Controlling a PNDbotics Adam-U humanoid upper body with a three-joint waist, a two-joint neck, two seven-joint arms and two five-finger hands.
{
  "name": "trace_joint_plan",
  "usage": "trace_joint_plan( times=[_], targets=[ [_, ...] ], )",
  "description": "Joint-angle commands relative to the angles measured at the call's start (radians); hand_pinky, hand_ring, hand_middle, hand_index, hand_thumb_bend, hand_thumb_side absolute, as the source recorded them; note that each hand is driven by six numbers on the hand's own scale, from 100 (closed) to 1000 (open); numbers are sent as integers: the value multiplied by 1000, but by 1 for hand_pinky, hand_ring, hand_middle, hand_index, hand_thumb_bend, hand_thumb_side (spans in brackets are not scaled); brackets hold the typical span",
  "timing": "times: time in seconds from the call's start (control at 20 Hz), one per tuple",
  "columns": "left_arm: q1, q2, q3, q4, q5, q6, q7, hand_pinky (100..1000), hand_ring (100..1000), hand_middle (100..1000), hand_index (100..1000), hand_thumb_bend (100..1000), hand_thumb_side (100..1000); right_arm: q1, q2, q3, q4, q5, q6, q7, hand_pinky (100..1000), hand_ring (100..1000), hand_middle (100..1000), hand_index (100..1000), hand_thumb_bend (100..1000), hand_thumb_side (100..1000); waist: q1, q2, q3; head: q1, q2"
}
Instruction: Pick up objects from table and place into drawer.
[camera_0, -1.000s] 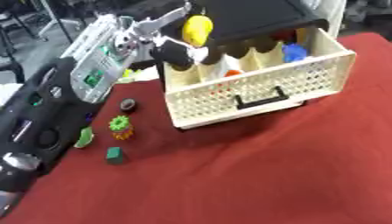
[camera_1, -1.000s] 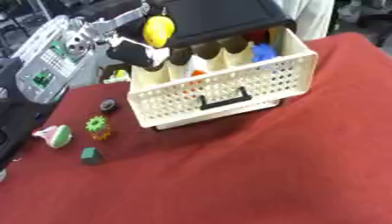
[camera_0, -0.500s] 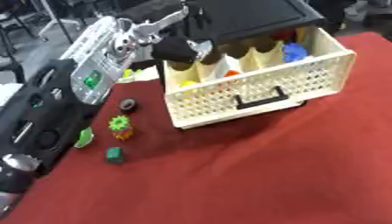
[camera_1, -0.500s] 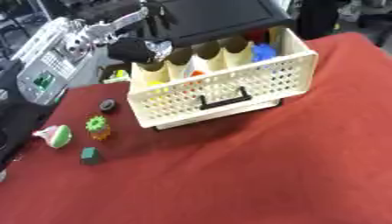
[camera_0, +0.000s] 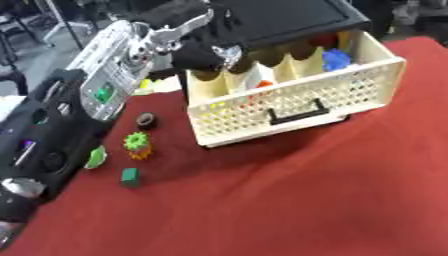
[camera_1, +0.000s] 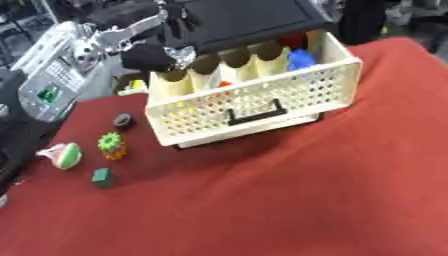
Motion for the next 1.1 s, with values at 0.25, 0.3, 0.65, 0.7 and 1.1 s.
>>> trace_joint_plan(
  times=[0.25, 0.3, 0.65, 0.7, 1.1],
  targets=[
    [3, 64, 53, -87, 7, 28, 147, 505, 601, 624, 828, 100, 647, 0, -46, -14, -6, -1, -6, -7, 563, 455, 395, 619, 100, 1000, -17, -31, 15, -9, 15],
    [14, 76, 57, -118, 16, 37, 197, 473, 583, 607, 815, 100, 646, 4, -50, -15, -6, 0, -9, -10, 563, 456, 396, 620, 100, 1000, -19, -33, 18, -11, 19],
    [127, 131, 149, -421, 277, 156, 548, 298, 483, 503, 726, 100, 616, 24, -55, -18, -6, 4, -23, -21, 561, 458, 397, 624, 100, 1000, -40, -45, 41, -27, 38],
    [147, 133, 174, -473, 338, 178, 589, 303, 483, 502, 722, 100, 639, 28, -55, -18, -6, 8, -24, -21, 562, 459, 399, 627, 100, 1000, -45, -46, 44, -29, 40],
    [353, 143, 345, -781, 706, 235, 825, 359, 507, 523, 726, 100, 750, 60, -65, -18, -6, 70, -37, -2, 563, 465, 413, 651, 100, 1000, -92, -46, 73, -50, 52]
  ],
)
